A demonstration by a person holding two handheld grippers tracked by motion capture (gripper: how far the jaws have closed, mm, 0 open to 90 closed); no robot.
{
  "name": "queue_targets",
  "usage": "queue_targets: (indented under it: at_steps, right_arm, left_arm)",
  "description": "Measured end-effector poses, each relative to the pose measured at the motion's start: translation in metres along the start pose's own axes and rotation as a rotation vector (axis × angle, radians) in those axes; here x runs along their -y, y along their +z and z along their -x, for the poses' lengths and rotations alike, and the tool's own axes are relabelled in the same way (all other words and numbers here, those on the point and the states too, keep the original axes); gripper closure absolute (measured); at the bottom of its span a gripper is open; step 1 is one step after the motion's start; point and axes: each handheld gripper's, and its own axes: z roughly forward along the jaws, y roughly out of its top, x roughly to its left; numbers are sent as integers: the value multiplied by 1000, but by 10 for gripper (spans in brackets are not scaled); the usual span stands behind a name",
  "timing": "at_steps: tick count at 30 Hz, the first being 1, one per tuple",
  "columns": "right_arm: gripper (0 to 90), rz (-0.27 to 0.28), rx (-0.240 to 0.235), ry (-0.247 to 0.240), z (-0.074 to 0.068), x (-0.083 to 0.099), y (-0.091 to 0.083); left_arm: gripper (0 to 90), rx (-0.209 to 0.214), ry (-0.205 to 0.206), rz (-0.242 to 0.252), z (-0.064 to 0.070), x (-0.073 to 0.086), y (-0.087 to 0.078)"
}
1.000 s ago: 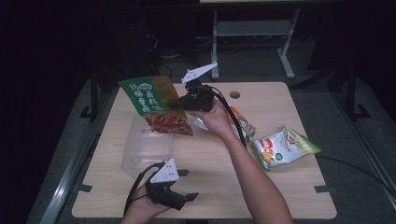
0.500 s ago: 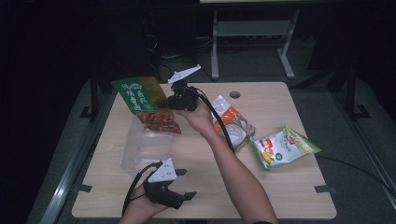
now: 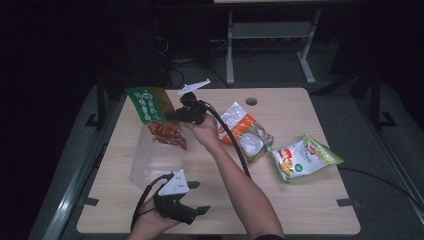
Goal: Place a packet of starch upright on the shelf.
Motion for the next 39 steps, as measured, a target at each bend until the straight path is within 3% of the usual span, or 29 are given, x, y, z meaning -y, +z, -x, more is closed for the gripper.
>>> queue_targets:
  at_steps: [12,18,21,22,25,26,35,39]
  right_arm:
    - [893,-25,-2,14,13,18,4]
    - [892,-24,12,43,19,23,0]
    - [868,-39,27,34,19,21,0]
    - [775,-48,44,33,18,21,-2]
    - [720,-61,41,41,19,21,-5]
    - [647,-73,47,42,19,20,-9]
    - [502,-97,79,14,14,23,-40]
    - [482,-105,84,17,12,27,-53]
  left_arm:
    - [226,-3,-11,-2,-3,2,0]
    - [227,-2,-12,-5,-3,1,1]
    - [226,-1,-11,-5,-3,1,1]
    - [226,-1,-11,-4,-3,2,1]
    - [226,-2,-12,-2,-4,2,1]
    - [226,-3,-11,-3,-4,2,1]
    - [226,-2,-19,-1,-3,3,0]
    - [227,-7,-27,2,-4,3,0]
